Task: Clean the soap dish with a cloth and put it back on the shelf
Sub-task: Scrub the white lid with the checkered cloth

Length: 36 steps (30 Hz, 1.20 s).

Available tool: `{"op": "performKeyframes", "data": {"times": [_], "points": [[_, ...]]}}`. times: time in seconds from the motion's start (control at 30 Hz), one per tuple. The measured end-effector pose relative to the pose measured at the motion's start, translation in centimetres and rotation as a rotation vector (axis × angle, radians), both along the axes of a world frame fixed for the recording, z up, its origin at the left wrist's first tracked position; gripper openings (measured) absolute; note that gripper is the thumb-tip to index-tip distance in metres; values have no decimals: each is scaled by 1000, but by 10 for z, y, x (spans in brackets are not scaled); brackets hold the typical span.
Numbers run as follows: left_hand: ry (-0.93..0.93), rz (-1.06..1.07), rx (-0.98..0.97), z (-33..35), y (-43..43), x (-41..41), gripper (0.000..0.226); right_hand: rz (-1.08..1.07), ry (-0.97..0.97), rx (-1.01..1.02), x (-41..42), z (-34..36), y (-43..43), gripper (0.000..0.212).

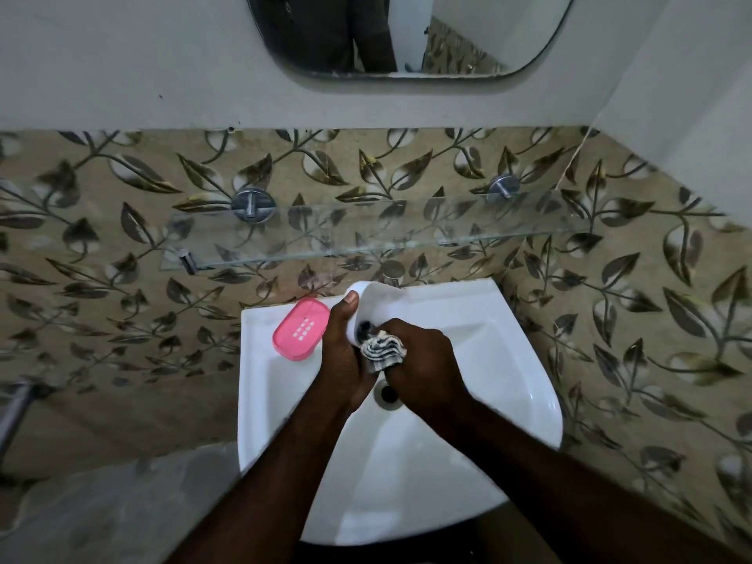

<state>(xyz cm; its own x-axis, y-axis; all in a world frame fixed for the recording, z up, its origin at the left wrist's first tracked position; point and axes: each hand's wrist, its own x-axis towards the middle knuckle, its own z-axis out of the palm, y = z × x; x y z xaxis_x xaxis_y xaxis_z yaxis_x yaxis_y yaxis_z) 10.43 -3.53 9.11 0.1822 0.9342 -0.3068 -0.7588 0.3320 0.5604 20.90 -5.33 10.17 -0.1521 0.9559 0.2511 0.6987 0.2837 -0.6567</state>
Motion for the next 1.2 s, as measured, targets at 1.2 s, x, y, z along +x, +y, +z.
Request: {"op": "performKeyframes", "data": {"times": [1.2], "points": [[142, -69, 49, 2, 4, -8, 55, -14, 227, -73, -24, 6, -11, 12]]}}
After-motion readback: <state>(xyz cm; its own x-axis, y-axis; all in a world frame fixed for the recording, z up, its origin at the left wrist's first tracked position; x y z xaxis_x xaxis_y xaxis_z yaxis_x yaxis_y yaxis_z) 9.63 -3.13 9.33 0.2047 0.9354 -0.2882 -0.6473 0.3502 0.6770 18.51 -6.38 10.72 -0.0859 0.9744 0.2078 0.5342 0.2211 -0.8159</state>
